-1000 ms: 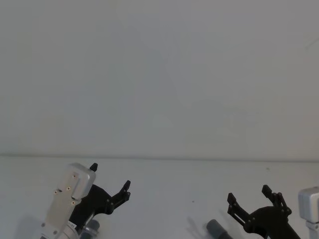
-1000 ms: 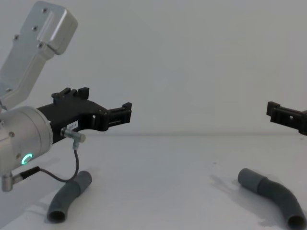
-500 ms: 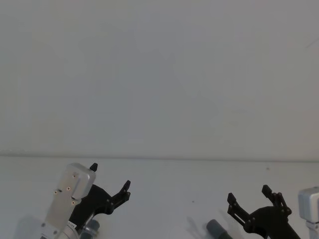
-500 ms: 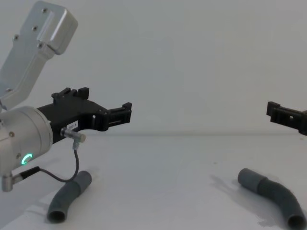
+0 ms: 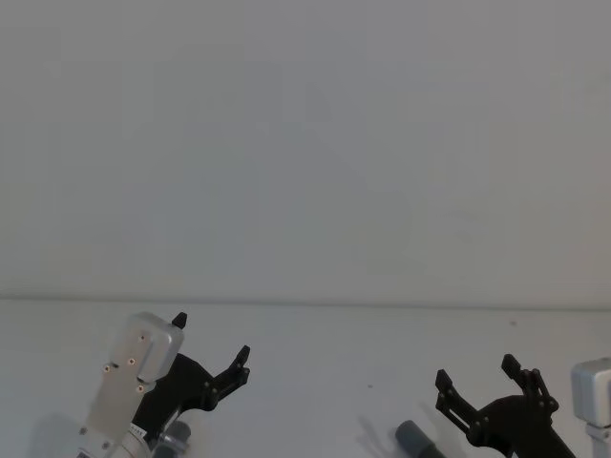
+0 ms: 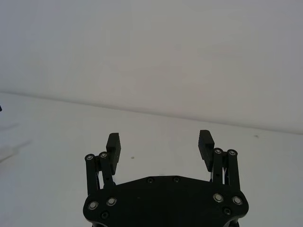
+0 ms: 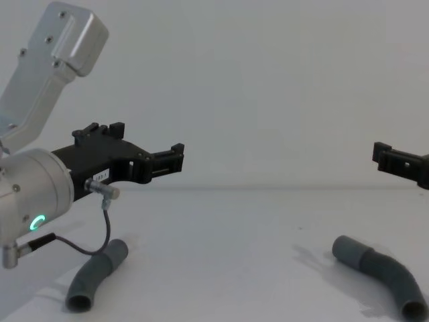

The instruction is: Use both hands to pick up one end of the pipe from the table, align the ends, and insert them.

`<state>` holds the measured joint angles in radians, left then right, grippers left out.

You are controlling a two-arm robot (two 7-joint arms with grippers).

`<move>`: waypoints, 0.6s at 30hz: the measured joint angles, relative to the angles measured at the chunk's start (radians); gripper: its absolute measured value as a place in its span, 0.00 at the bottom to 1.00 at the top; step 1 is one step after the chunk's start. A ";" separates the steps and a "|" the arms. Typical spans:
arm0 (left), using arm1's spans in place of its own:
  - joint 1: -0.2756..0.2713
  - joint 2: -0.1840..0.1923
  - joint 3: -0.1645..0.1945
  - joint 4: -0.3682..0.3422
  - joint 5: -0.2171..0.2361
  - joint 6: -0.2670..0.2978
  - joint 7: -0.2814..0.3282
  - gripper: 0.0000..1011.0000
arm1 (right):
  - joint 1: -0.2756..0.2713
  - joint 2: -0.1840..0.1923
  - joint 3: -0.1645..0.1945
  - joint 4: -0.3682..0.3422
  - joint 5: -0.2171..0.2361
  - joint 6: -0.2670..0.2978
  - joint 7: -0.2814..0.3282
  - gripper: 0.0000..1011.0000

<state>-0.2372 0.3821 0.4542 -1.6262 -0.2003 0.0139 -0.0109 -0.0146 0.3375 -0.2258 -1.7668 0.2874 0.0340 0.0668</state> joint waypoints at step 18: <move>0.000 0.000 0.000 0.000 0.000 0.000 0.000 0.99 | 0.000 0.000 0.000 0.000 0.000 0.000 0.000 0.99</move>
<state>-0.2372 0.3821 0.4542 -1.6262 -0.2004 0.0138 -0.0109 -0.0147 0.3375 -0.2258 -1.7668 0.2873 0.0340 0.0668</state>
